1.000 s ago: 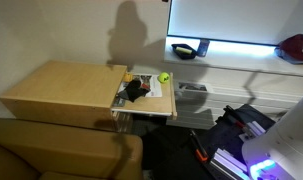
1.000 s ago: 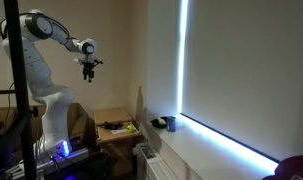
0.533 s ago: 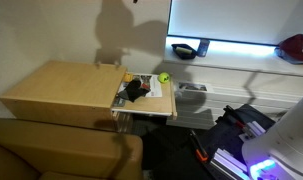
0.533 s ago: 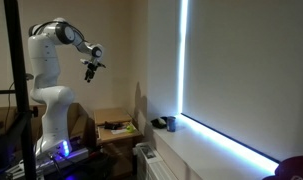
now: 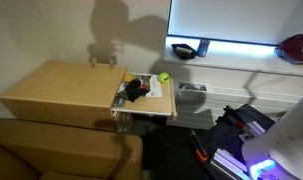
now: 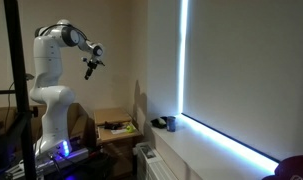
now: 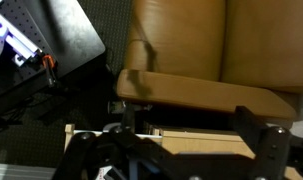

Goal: Move the sock from the drawer to the white table.

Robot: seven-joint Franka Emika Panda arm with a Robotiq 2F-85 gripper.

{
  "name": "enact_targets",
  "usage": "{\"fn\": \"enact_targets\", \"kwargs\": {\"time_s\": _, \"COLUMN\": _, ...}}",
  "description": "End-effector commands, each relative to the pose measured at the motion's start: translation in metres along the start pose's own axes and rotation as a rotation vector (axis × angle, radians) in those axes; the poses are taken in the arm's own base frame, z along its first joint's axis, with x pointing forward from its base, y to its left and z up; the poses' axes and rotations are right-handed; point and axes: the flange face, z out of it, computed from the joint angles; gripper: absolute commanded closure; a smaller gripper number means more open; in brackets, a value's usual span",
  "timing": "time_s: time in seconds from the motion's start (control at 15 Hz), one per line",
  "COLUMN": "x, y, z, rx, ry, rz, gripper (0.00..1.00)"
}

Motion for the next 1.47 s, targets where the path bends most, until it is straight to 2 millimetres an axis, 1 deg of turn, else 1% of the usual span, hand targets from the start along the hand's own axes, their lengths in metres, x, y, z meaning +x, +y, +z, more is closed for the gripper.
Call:
{"fn": "enact_targets", "kwargs": {"time_s": 0.0, "x": 0.021, "y": -0.057, "z": 0.004, "rx": -0.02, "ry": -0.062, "rz": 0.192, "gripper": 0.0}}
{"fn": "enact_targets", "kwargs": {"time_s": 0.07, "x": 0.03, "y": -0.07, "z": 0.008, "rx": -0.013, "ry": -0.062, "rz": 0.255, "gripper": 0.0}}
{"fn": "enact_targets", "kwargs": {"time_s": 0.2, "x": 0.053, "y": -0.089, "z": 0.018, "rx": -0.025, "ry": -0.086, "rz": 0.37, "gripper": 0.0}}
{"fn": "enact_targets", "kwargs": {"time_s": 0.27, "x": 0.068, "y": -0.097, "z": 0.024, "rx": -0.026, "ry": -0.091, "rz": 0.43, "gripper": 0.0}}
{"fn": "enact_targets", "kwargs": {"time_s": 0.4, "x": 0.102, "y": -0.105, "z": 0.037, "rx": -0.037, "ry": -0.113, "rz": 0.544, "gripper": 0.0}}
{"fn": "enact_targets", "kwargs": {"time_s": 0.53, "x": 0.144, "y": -0.102, "z": 0.049, "rx": -0.068, "ry": -0.134, "rz": 0.657, "gripper": 0.0}}
{"fn": "enact_targets", "kwargs": {"time_s": 0.6, "x": 0.168, "y": -0.098, "z": 0.057, "rx": -0.084, "ry": -0.12, "rz": 0.721, "gripper": 0.0}}
{"fn": "enact_targets", "kwargs": {"time_s": 0.67, "x": 0.193, "y": -0.09, "z": 0.063, "rx": -0.103, "ry": -0.12, "rz": 0.781, "gripper": 0.0}}
{"fn": "enact_targets", "kwargs": {"time_s": 0.8, "x": 0.243, "y": -0.067, "z": 0.078, "rx": -0.134, "ry": -0.119, "rz": 0.901, "gripper": 0.0}}
{"fn": "enact_targets", "kwargs": {"time_s": 0.87, "x": 0.262, "y": -0.053, "z": 0.083, "rx": -0.152, "ry": -0.124, "rz": 0.959, "gripper": 0.0}}
{"fn": "enact_targets", "kwargs": {"time_s": 0.93, "x": 0.267, "y": -0.038, "z": 0.083, "rx": -0.173, "ry": -0.13, "rz": 1.018, "gripper": 0.0}}
{"fn": "enact_targets", "kwargs": {"time_s": 1.0, "x": 0.276, "y": -0.028, "z": 0.092, "rx": -0.208, "ry": -0.149, "rz": 1.069, "gripper": 0.0}}
{"fn": "enact_targets", "kwargs": {"time_s": 1.07, "x": 0.275, "y": -0.019, "z": 0.095, "rx": -0.273, "ry": -0.181, "rz": 1.091, "gripper": 0.0}}
{"fn": "enact_targets", "kwargs": {"time_s": 1.13, "x": 0.266, "y": -0.01, "z": 0.095, "rx": -0.345, "ry": -0.221, "rz": 1.06, "gripper": 0.0}}
{"fn": "enact_targets", "kwargs": {"time_s": 1.2, "x": 0.279, "y": -0.015, "z": 0.102, "rx": -0.268, "ry": -0.184, "rz": 1.058, "gripper": 0.0}}
{"fn": "enact_targets", "kwargs": {"time_s": 1.27, "x": 0.276, "y": -0.008, "z": 0.102, "rx": -0.312, "ry": -0.203, "rz": 1.058, "gripper": 0.0}}
{"fn": "enact_targets", "kwargs": {"time_s": 1.4, "x": 0.272, "y": -0.007, "z": 0.099, "rx": -0.332, "ry": -0.21, "rz": 1.057, "gripper": 0.0}}
